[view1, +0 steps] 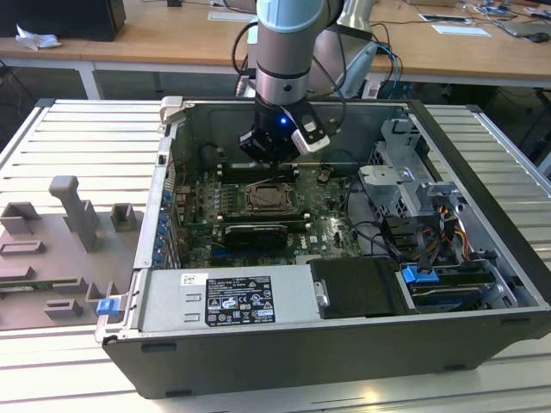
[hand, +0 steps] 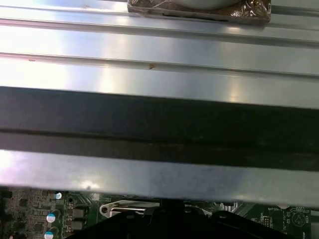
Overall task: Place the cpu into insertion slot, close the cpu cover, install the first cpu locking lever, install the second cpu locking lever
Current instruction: 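Install the first cpu locking lever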
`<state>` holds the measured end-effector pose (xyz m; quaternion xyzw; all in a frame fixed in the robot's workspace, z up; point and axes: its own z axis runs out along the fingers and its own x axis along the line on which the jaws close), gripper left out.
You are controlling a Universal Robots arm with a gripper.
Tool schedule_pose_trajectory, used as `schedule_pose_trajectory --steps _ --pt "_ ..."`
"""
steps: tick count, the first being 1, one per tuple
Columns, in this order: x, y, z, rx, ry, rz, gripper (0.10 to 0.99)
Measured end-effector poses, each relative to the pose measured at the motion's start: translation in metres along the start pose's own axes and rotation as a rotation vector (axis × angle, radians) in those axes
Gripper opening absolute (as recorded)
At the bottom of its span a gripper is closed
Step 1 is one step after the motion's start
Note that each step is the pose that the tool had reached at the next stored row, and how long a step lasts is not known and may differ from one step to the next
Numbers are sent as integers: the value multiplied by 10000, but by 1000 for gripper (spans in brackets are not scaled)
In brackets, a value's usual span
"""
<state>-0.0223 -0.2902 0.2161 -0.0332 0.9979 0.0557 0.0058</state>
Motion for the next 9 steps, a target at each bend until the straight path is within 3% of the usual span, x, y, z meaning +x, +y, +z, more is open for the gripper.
schedule_pose_trajectory --steps 3,9 --pt "-41 -12 86 0 0 0 106" --pt "-43 -17 118 8 3 1 106"
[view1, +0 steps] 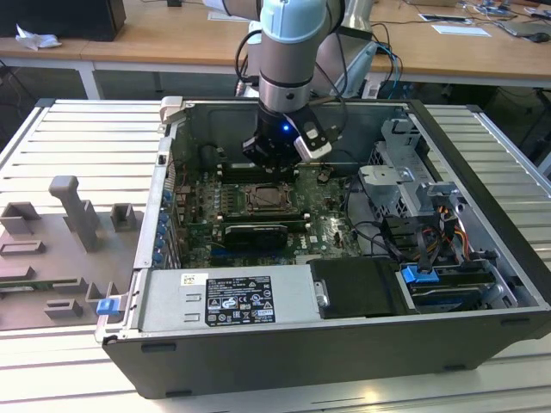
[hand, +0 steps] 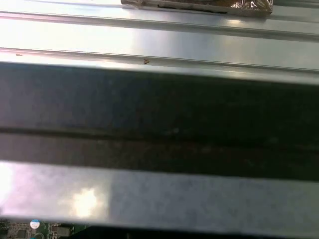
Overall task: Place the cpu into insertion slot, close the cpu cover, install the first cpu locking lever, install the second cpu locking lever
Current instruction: 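Install the first cpu locking lever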
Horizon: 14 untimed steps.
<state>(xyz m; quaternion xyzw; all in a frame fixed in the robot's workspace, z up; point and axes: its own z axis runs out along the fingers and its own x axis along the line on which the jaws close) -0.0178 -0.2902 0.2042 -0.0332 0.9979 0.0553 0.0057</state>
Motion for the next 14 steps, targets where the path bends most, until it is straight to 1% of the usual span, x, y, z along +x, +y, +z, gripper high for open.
schedule_pose_trajectory --steps 7,14 --pt "-1 1 3 9 -4 -1 106" --pt "-2 -7 7 72 9 5 106"
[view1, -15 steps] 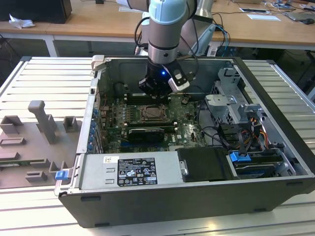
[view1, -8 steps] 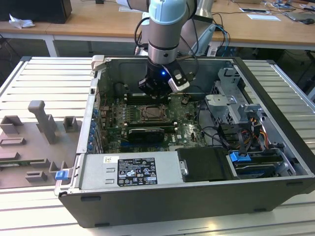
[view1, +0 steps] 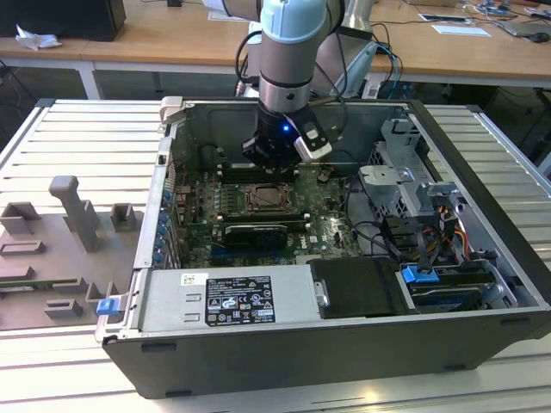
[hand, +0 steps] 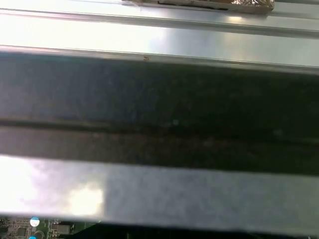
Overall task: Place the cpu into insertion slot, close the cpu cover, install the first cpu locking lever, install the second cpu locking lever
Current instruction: 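Install the first cpu locking lever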
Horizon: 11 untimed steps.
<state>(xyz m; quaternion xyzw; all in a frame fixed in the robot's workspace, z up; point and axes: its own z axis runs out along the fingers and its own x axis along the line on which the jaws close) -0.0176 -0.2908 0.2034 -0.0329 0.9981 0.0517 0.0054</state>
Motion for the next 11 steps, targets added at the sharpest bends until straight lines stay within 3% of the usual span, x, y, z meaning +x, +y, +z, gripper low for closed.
schedule_pose_trajectory --steps 11 --pt "-3 -4 17 5 5 1 106"
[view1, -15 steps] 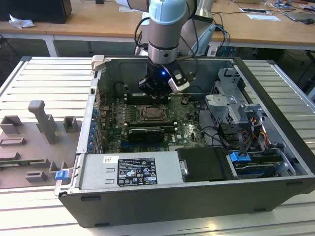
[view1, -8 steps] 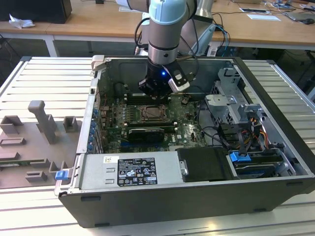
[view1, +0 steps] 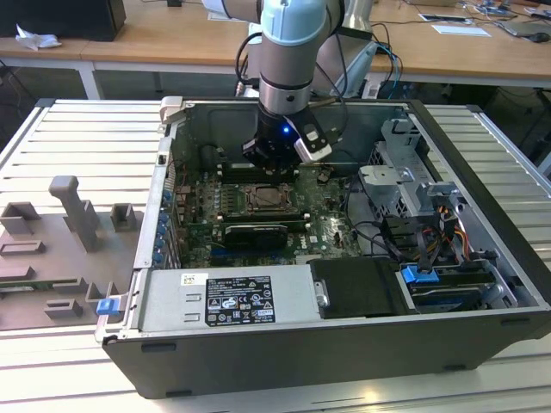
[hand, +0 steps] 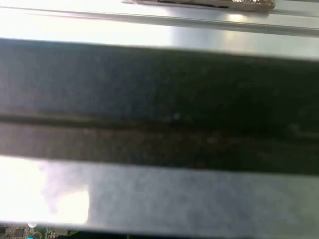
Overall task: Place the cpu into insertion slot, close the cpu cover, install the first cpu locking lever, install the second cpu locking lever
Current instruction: 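Install the first cpu locking lever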
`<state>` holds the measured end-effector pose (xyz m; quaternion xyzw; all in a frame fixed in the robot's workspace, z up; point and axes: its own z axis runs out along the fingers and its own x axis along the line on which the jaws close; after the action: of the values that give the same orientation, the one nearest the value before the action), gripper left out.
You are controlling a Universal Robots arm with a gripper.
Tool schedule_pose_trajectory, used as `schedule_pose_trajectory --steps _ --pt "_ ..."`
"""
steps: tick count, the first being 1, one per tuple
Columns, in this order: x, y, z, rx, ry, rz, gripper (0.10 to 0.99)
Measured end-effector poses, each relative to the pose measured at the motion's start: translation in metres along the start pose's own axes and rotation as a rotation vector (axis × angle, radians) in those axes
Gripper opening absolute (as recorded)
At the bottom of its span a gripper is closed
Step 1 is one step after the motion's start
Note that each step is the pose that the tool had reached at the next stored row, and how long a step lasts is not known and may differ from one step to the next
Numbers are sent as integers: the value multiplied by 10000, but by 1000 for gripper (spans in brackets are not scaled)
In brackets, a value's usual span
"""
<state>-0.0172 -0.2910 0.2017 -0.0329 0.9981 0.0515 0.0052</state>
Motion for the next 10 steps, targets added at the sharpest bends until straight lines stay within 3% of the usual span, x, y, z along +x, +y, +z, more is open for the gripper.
schedule_pose_trajectory --steps 5,10 --pt "-2 11 -104 -2 12 2 106" --pt "-1 -10 -110 -3 17 3 106"
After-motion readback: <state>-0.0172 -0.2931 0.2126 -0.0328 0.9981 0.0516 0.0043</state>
